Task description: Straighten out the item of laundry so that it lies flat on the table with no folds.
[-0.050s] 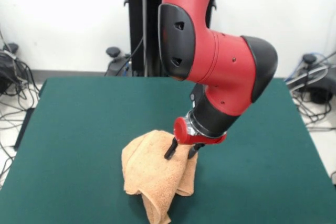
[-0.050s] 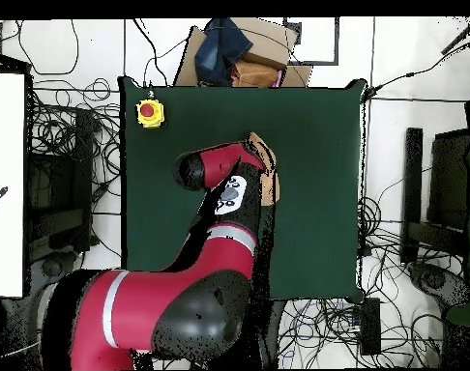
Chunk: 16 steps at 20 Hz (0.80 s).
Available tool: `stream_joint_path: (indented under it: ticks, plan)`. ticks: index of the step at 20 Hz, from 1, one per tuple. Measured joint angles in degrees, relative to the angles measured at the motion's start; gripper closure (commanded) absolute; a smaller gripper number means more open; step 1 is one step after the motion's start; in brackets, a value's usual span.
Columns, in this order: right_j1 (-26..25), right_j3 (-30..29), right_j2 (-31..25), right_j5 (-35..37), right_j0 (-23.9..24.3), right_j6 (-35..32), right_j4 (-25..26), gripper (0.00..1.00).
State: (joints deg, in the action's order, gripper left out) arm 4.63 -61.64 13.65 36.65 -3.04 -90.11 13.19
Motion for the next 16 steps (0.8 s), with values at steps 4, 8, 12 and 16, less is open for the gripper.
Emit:
stream_joint_path:
  ticks: [4,8,12,16]
  plan:
    - [-0.5,0.5,0.6,-0.1,-0.1,0.0,0.0,0.0]
    - [-0.7,0.9,1.3,-0.1,-0.3,0.0,0.0,0.0]
    - [-0.7,1.0,1.6,-0.1,-0.3,0.0,0.0,0.0]
    - [-0.7,1.0,1.6,0.0,-0.3,0.0,-0.1,0.0]
